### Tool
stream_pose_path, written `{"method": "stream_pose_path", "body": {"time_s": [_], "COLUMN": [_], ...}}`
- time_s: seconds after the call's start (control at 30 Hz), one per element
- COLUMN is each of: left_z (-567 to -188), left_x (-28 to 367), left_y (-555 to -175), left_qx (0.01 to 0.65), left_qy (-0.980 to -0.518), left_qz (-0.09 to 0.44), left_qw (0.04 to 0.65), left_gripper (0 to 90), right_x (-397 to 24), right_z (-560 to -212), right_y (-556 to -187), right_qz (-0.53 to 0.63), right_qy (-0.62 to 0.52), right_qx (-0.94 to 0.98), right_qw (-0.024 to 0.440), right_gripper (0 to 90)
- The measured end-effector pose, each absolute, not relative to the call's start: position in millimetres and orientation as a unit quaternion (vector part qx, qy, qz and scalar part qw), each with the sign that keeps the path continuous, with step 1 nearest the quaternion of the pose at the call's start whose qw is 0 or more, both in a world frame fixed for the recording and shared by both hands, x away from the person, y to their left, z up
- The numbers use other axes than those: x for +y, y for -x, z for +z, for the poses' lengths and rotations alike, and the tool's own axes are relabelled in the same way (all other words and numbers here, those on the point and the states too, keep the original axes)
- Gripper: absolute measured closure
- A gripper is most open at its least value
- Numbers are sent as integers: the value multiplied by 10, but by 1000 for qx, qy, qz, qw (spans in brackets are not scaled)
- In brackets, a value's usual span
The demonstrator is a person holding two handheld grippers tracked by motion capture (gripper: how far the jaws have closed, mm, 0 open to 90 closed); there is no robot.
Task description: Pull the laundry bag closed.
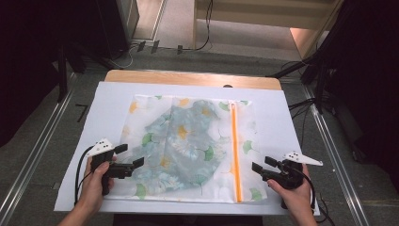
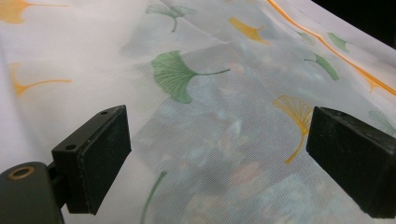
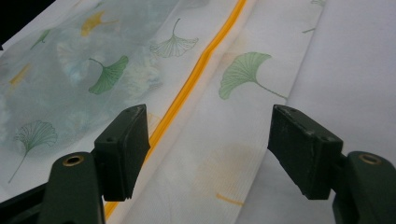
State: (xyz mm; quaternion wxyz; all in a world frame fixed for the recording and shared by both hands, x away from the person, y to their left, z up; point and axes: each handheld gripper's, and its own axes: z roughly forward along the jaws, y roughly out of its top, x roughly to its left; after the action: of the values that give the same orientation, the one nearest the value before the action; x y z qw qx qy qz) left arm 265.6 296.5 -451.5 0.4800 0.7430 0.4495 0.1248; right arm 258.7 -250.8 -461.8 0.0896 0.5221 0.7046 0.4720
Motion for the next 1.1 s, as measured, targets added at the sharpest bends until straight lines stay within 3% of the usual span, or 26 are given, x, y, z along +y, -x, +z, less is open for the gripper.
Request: {"method": "stream_pose_path", "body": {"time_s": [0.6, 1.1], "left_z": [-4492, -4513], "left_x": [3287, 3280], "left_y": [-2465, -2548], "left_qx": [472, 484], "left_qy": [-748, -743], "left_qz": [145, 163], "left_qw": [444, 434], "left_gripper": [61, 61], "right_x": [-2816, -2774], "right_z": [-4629, -4633], "right_y": [-2265, -2357], "right_qz": [467, 459], "right_qy": [-549, -556], "right_qx": [686, 679], "right_qw": [102, 136], "right_gripper": [311, 324]}}
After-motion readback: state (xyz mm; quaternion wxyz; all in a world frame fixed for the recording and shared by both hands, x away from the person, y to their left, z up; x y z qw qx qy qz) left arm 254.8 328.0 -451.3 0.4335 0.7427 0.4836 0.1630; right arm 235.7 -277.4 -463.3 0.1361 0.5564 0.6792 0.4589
